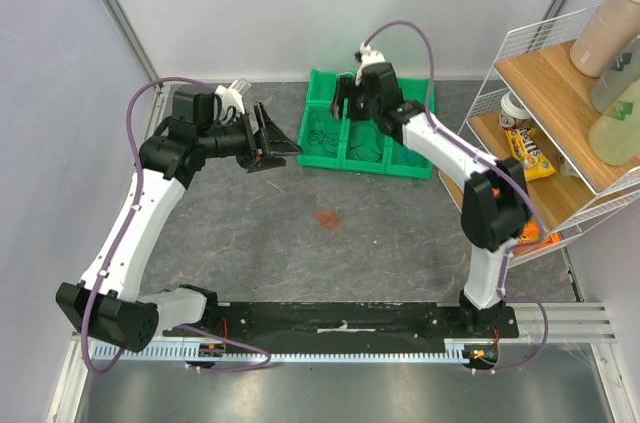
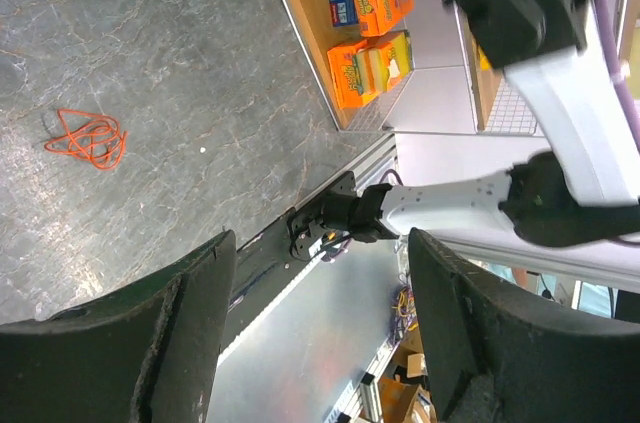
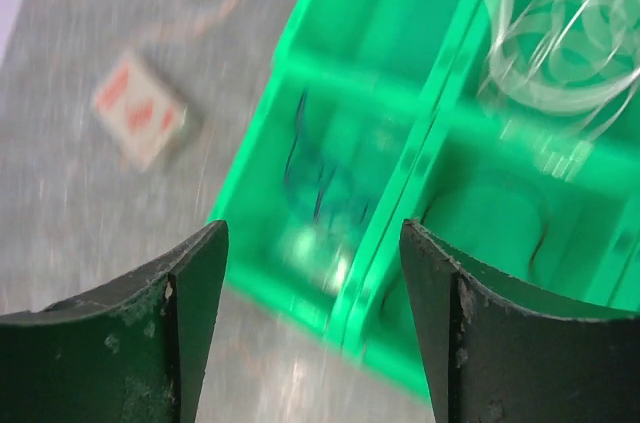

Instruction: Untangle the cables

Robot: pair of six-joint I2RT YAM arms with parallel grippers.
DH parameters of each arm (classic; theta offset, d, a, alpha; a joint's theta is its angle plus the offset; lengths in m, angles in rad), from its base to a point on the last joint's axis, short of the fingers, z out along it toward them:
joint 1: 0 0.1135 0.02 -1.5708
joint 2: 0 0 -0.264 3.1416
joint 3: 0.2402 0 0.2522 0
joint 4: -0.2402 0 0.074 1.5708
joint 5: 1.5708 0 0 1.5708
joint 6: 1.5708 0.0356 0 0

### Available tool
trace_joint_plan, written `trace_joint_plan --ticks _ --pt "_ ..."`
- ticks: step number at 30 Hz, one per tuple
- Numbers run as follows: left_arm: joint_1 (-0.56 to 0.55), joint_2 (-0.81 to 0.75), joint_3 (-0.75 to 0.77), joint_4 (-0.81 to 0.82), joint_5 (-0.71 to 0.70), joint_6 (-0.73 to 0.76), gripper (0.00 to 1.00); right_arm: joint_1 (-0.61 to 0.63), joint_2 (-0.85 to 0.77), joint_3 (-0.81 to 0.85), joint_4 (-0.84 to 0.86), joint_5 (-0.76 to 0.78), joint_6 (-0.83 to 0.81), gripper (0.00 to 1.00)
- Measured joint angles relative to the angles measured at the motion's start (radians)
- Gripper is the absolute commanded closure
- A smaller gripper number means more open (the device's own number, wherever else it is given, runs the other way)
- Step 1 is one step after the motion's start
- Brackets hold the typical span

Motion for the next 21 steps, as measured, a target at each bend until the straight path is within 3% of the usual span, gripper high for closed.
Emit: trace_joint_plan --ticks 7,11,16,21 --pt "0.002 -0.028 0.008 -0.062 -0.018 0.035 0.25 -0.097 0.364 0.427 0.057 0.140 0.005 0.20" --pt "0.006 -0.029 0.037 -0.124 -0.053 0.082 0.25 -0.104 0.520 0.584 0.044 0.192 -0.032 0.27" --pt "0.016 -0.032 0.066 -0.188 -0.098 0.130 0.25 -0.114 0.615 0.674 0.040 0.220 -0.056 0.43" --pt "0.031 -0.032 0.077 -0.214 -0.119 0.154 0.26 -0.129 0.644 0.703 0.063 0.223 -0.060 0.44"
